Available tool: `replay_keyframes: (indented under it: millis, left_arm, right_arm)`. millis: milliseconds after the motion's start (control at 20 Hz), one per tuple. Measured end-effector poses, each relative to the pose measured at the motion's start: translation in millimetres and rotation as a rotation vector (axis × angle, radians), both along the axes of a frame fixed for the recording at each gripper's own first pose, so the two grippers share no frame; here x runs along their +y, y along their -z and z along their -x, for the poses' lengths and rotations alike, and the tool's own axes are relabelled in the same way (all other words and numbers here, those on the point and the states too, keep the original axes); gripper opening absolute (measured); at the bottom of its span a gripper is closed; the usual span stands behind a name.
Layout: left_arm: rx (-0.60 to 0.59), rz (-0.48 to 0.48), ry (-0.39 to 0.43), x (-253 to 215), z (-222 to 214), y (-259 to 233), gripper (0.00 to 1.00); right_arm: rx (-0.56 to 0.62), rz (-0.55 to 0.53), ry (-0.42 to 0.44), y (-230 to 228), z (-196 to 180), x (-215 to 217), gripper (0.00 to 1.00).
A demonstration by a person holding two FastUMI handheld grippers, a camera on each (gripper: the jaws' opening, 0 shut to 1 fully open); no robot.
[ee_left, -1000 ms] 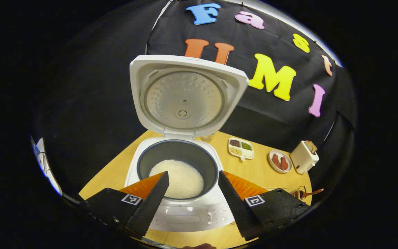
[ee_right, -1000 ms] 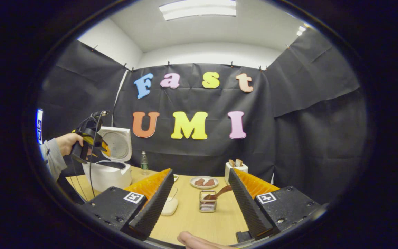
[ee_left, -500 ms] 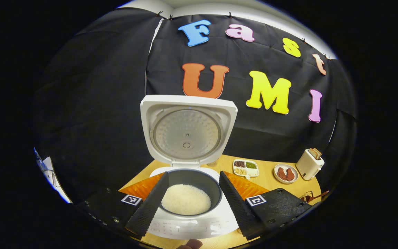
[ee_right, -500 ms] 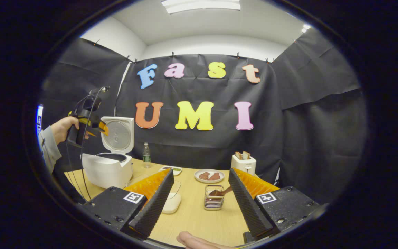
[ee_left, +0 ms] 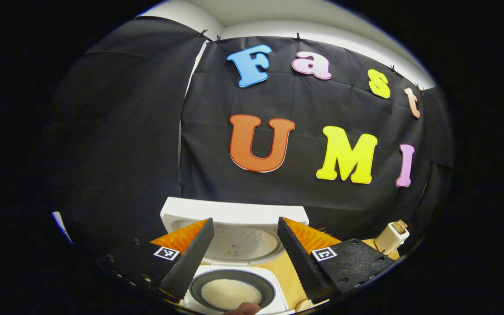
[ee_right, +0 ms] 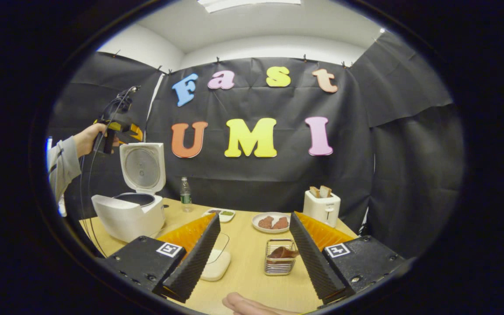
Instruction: Close the left gripper, press the button to open the rice cooker; take a wooden spoon from the chopstick holder with the right hand, scoop a spoonful of rice and pour it into the rice cooker, then put the wooden spoon back into the chopstick holder.
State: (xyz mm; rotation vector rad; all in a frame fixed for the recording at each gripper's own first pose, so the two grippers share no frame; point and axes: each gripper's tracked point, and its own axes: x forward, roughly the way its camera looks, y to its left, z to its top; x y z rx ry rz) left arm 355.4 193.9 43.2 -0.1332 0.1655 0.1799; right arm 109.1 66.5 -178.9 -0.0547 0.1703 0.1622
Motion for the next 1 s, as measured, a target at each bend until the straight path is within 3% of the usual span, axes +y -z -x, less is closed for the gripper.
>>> replay_keyframes:
  millis: [150, 350, 450, 500, 1000]
  left_arm:
    - [-0.019, -0.029, -0.021, 14, -37, -6, 0.94]
    - [0.124, -0.152, -0.05, 29, -64, 28, 0.94]
    - [0.135, -0.111, -0.048, 27, -61, 24, 0.97]
    - [0.167, -0.084, -0.044, 21, -55, 29, 0.94]
    - [0.337, -0.044, 0.001, -16, 48, 68, 0.96]
  right_arm:
    - [0.03, -0.029, -0.003, 15, -23, -2, 1.0]
    - [0.058, -0.043, 0.007, 29, -38, -7, 1.0]
    - [0.069, -0.052, 0.008, 34, -37, -7, 1.0]
    - [0.075, -0.052, 0.009, 36, -34, -8, 1.0]
    - [0.014, -0.053, -0.003, 9, 33, -10, 1.0]
